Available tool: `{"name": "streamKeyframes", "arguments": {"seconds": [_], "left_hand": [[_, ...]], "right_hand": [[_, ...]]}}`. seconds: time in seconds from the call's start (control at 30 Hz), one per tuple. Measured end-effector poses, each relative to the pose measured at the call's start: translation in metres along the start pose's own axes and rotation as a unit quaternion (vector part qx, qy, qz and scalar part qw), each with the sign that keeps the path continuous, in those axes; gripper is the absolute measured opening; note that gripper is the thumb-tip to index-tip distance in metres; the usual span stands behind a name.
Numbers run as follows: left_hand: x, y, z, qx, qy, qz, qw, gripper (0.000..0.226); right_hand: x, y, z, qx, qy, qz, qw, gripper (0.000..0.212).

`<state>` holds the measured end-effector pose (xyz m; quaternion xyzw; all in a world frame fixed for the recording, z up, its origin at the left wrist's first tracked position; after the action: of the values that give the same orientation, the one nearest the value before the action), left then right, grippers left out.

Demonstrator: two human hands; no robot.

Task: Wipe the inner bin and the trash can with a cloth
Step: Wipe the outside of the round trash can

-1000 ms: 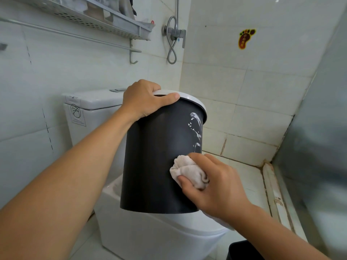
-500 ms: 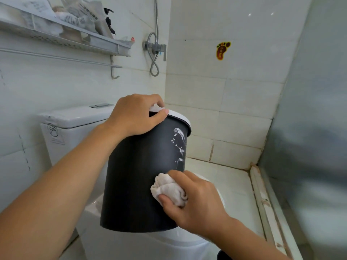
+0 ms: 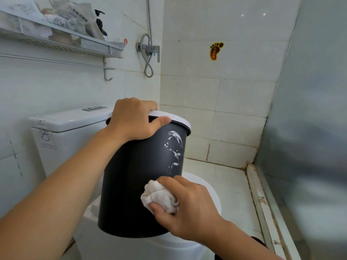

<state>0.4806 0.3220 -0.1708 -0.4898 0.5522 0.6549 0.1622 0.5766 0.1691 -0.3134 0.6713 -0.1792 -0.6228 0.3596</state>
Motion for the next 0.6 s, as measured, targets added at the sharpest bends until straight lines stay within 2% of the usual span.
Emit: {"name": "streamKeyframes", "arguments": {"seconds": [0.13, 0.27, 0.43, 0.5, 0.6], "left_hand": [[0.002, 0.001, -0.002, 0.025, -0.017, -0.065, 0.997, 0.057], [0.005, -0.008, -0.008, 0.058, -0.020, -0.085, 0.994, 0.051], [0.006, -0.019, -0.009, 0.099, -0.010, -0.090, 0.991, 0.056], [0.006, -0.021, -0.010, 0.100, -0.013, -0.086, 0.991, 0.059], [0.007, -0.022, -0.015, 0.097, -0.025, -0.078, 0.992, 0.063]], "right_hand": [[0.003, 0.006, -0.009, 0.023, -0.004, -0.002, 1.000, 0.032], [0.008, 0.016, -0.021, 0.041, -0.007, 0.003, 0.999, 0.031], [0.009, 0.029, -0.035, 0.019, -0.011, 0.024, 0.999, 0.032], [0.004, 0.038, -0.044, 0.003, -0.031, 0.001, 1.000, 0.031], [-0.004, 0.063, -0.069, -0.024, -0.120, -0.098, 0.988, 0.027]]}}
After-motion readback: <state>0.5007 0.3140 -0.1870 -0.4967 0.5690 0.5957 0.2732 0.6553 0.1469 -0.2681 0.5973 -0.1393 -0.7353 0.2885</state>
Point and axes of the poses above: each hand's wrist, its own x-axis away from the middle knuckle, its own y-axis out of the back of the hand, z = x × y, the point moved 7 cm from there along -x, towards the middle knuckle, and after that the axes turned 15 degrees about x, right-handed, at the moved point
